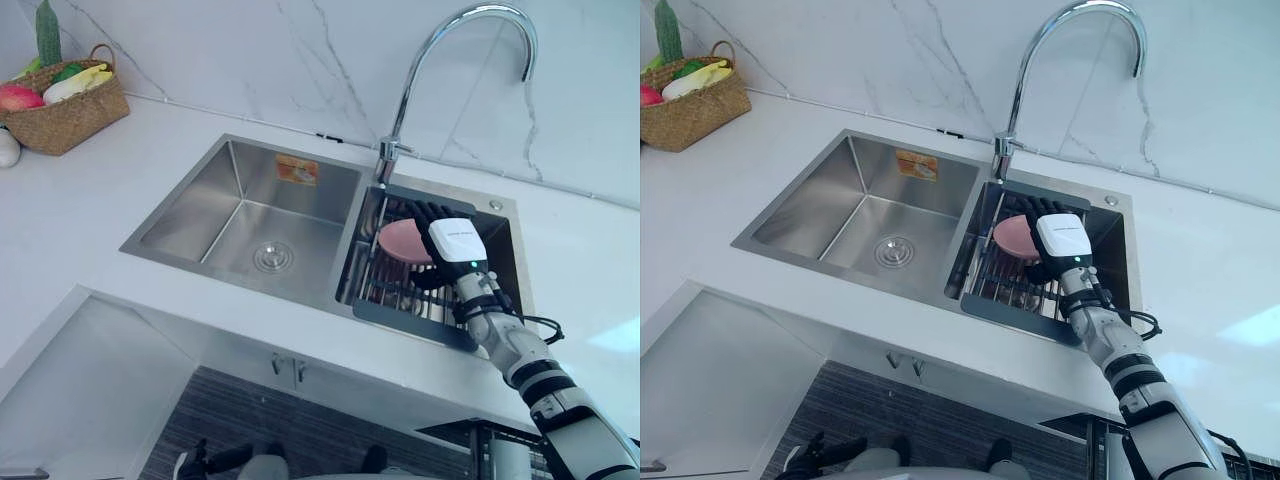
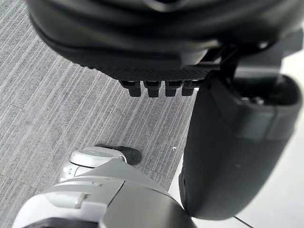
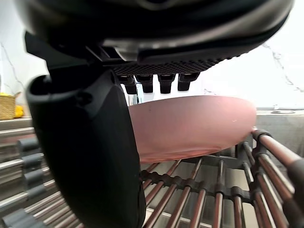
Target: Walk over to the sink, pick up the cup, carry it to the dishwasher, place the cup inside the dishwasher, then close the dishwasher door
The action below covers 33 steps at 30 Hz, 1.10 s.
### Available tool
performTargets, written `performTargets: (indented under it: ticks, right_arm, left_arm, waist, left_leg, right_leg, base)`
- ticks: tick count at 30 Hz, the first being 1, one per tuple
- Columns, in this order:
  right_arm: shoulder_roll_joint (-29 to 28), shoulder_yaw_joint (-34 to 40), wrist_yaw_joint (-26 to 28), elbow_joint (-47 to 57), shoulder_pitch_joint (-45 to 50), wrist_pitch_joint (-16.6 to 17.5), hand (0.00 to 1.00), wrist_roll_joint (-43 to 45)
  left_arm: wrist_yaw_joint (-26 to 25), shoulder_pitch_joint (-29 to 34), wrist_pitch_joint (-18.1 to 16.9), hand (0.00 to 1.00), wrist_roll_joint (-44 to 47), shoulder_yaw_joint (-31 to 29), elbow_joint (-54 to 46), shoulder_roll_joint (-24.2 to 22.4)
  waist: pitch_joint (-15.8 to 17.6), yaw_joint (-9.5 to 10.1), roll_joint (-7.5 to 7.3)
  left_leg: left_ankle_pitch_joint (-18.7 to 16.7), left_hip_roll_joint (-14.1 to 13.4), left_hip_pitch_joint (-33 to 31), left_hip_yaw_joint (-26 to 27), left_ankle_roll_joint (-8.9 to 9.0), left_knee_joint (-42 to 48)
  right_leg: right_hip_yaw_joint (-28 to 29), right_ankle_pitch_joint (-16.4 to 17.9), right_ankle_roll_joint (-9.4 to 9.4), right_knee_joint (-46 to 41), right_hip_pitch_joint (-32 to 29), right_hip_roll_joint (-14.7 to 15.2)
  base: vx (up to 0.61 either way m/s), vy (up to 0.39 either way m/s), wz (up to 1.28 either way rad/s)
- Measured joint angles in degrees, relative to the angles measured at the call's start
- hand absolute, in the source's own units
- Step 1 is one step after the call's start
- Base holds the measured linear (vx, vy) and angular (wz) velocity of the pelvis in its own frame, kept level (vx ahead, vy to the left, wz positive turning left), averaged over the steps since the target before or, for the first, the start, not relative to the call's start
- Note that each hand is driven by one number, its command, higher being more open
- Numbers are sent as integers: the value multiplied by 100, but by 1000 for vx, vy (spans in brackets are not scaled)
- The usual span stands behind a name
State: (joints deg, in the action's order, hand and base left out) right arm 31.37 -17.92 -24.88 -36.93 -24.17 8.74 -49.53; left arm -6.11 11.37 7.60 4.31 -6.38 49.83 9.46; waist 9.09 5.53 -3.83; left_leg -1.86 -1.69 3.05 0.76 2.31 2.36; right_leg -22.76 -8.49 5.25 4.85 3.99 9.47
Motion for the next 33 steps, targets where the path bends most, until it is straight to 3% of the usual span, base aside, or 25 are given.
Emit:
performTargets:
  ticks: [9,22,27,33]
  right_arm:
    - [-1,1,-193,-112,0,-17,0,-24]
    - [201,14,-500,2,-18,415,0,-715]
    - [508,39,-648,532,-14,475,0,-673]
    - [539,784,-672,1618,196,619,0,132]
  left_arm:
    - [-2,6,-63,100,-2,1,7,-1]
    - [77,16,-28,100,-120,3,-8,43]
    - [-20,29,-28,100,-158,12,-23,34]
    - [-29,95,1,100,-79,43,-47,51]
  waist:
    - [6,9,-6]
    - [15,-1,-29]
    - [16,-67,-31]
    - [13,-193,-30]
  left_leg:
    - [1,12,0,-2,-1,-8]
    - [-14,-38,115,157,1,-62]
    - [-37,-42,162,262,-5,-64]
    - [-94,-47,242,460,-18,-52]
  right_leg:
    - [1,1,1,-2,-1,7]
    - [167,0,0,-3,1,-16]
    - [247,-4,4,-4,-2,-20]
    - [438,-26,14,-3,-30,-25]
  base:
    - [0,0,0]
    - [-8,0,-6]
    - [-12,5,-9]
    - [-25,10,-16]
